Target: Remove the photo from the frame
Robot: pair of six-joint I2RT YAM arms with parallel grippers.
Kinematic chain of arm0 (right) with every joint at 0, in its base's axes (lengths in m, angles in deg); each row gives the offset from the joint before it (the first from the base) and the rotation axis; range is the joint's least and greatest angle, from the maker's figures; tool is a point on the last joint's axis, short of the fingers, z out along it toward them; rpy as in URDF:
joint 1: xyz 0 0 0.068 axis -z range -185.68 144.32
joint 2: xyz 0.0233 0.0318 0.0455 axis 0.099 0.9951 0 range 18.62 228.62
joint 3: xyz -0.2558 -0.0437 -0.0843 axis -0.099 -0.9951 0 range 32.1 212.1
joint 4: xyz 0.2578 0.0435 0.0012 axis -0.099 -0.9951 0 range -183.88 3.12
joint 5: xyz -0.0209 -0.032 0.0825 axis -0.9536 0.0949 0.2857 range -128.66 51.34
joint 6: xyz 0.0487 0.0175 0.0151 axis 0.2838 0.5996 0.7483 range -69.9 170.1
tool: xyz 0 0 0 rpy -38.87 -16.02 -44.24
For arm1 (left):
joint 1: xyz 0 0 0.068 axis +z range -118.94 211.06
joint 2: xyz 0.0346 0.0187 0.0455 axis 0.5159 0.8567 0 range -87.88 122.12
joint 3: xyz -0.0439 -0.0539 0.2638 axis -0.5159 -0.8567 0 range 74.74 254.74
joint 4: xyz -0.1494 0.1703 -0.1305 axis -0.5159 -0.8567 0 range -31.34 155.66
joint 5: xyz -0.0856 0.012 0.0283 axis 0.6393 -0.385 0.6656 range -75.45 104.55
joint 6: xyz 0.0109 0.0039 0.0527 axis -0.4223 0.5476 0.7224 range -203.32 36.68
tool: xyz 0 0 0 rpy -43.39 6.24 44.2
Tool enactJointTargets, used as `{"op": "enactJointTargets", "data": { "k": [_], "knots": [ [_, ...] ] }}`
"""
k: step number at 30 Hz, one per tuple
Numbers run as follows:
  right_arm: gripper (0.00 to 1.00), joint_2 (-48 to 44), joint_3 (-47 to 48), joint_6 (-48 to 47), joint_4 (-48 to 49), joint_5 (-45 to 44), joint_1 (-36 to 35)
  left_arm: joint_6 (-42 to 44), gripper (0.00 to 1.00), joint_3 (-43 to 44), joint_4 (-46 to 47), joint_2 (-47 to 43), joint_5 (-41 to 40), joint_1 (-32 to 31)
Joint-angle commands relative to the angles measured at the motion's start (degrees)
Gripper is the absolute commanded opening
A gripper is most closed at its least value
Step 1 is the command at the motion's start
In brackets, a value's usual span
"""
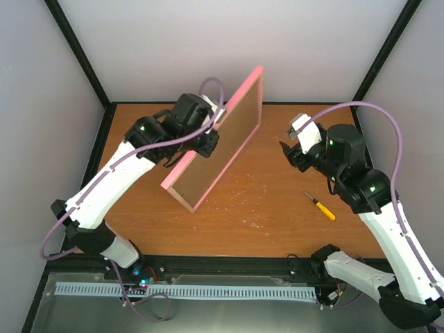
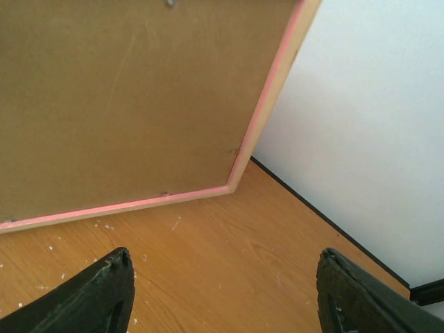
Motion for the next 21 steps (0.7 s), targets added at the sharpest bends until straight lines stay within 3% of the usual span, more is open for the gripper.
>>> {"op": "enactJointTargets", "data": {
  "k": [1, 10, 21],
  "knots": [
    [0.7, -0.09, -1.45, 2.58, 4.34, 0.45, 0.84, -3.81, 0.01, 6.32, 11.08, -2.32, 3.94, 3.67],
    [0.7, 0.11, -7.51, 7.8, 8.96, 3.71, 3.52, -9.64, 0.01, 3.28, 16.41, -4.65, 10.93, 8.56],
    [0.7, 3.37, -11.93, 14.83, 11.33, 16.69, 13.57, -18.74, 0.01, -15.19, 29.54, -12.49, 27.18, 19.35]
  ]
}}
